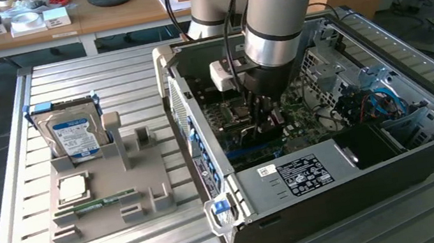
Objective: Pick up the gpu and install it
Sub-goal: 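Insert the gpu into the slot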
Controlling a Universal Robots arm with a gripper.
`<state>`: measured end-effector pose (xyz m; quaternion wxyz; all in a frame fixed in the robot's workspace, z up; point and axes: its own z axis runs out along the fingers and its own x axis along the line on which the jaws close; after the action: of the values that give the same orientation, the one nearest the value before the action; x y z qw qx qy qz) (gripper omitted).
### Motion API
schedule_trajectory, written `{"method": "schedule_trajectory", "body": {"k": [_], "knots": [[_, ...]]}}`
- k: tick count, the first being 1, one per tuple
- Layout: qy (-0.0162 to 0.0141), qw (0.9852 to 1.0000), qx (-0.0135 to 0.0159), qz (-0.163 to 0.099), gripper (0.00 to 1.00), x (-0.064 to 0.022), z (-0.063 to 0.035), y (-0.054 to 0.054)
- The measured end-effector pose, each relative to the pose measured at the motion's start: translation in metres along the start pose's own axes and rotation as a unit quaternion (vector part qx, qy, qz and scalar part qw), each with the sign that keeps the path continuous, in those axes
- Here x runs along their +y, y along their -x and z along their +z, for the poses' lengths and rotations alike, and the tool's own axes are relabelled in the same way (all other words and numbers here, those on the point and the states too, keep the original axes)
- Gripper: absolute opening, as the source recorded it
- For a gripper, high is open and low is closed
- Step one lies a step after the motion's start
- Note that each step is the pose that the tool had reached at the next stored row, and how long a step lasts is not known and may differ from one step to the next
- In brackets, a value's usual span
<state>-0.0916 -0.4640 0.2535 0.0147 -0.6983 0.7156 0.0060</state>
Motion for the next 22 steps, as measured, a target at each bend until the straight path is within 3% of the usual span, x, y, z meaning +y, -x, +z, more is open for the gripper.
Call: {"method": "schedule_trajectory", "body": {"k": [22], "knots": [[0.0,1.0,0.0,0.0,0.27,0.0007,0.0047,-0.0002]]}}
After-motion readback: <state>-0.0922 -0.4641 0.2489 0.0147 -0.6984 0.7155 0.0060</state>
